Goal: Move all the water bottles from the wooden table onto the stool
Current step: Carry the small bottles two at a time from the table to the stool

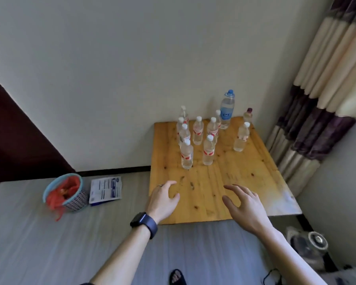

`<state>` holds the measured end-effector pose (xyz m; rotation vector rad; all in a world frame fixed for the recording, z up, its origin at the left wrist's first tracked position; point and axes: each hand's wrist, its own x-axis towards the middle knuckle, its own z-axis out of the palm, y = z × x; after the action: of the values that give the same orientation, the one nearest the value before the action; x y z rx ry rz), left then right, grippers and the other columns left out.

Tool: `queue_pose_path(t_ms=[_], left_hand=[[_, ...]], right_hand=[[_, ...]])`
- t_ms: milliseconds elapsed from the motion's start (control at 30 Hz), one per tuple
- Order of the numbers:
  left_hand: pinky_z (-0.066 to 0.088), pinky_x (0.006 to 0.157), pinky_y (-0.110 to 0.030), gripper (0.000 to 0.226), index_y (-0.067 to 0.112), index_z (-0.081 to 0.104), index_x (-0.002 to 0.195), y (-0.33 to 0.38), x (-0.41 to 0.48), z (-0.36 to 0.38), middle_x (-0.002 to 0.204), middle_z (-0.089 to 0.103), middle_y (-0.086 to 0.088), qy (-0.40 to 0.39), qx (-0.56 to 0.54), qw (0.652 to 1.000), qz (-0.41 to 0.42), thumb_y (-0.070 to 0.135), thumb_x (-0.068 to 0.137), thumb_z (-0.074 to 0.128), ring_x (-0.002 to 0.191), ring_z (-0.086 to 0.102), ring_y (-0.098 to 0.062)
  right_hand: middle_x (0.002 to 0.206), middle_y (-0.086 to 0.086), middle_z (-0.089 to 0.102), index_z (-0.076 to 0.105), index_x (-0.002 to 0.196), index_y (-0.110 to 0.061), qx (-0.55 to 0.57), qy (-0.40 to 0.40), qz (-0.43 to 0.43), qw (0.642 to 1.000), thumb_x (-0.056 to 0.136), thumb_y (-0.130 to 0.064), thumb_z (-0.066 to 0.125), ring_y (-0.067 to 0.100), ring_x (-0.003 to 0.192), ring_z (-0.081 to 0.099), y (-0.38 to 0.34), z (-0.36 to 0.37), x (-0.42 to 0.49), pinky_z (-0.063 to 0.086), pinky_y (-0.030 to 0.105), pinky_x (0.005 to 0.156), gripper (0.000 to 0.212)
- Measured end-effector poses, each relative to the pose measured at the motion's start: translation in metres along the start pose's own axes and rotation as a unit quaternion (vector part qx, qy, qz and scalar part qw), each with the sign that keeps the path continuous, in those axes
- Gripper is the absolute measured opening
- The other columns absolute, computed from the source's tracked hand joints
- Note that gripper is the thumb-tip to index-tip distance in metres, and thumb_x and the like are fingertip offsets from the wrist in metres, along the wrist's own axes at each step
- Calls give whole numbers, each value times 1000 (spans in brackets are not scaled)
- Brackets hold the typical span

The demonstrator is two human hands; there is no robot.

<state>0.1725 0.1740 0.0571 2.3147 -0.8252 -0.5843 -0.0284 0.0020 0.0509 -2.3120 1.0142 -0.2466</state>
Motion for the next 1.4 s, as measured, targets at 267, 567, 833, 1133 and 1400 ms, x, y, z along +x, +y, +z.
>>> queue_pose_path(t_ms=[267,567,833,1133,1400], left_hand=[[40,80,-17,41,28,54,136,-2,123,24,142,54,4,-71,-76,994,-38,33,96,61,106,50,-2],[42,86,-23,54,29,43,142,4,251,61,145,49,3,-63,-108,985,-123,35,93,66,116,54,-12],[39,96,-28,93,27,26,153,20,339,87,145,45,1,29,-144,966,-214,52,80,78,134,45,-22],[45,82,-18,77,55,43,131,-7,383,104,127,61,12,-42,-132,965,-223,48,68,87,116,60,-9],[54,64,-31,58,43,49,101,-18,389,96,99,60,2,-37,-73,978,-192,63,60,83,83,62,-14]], right_hand=[[140,-7,54,55,133,-40,13,-37,90,995,94,-52,55,26,129,46,19,25,96,40,40,104,41],[144,0,53,43,143,-33,57,-120,147,980,92,-58,55,26,132,47,45,54,233,41,38,104,58],[158,9,28,29,152,-17,80,-112,150,979,85,-56,68,31,144,32,53,74,363,31,45,115,86],[141,-2,51,46,140,-34,129,-154,126,971,80,-54,76,23,129,50,65,105,422,41,32,100,70],[113,-12,62,53,129,-46,112,-166,137,970,79,-66,69,11,98,56,72,101,420,40,25,78,56]])
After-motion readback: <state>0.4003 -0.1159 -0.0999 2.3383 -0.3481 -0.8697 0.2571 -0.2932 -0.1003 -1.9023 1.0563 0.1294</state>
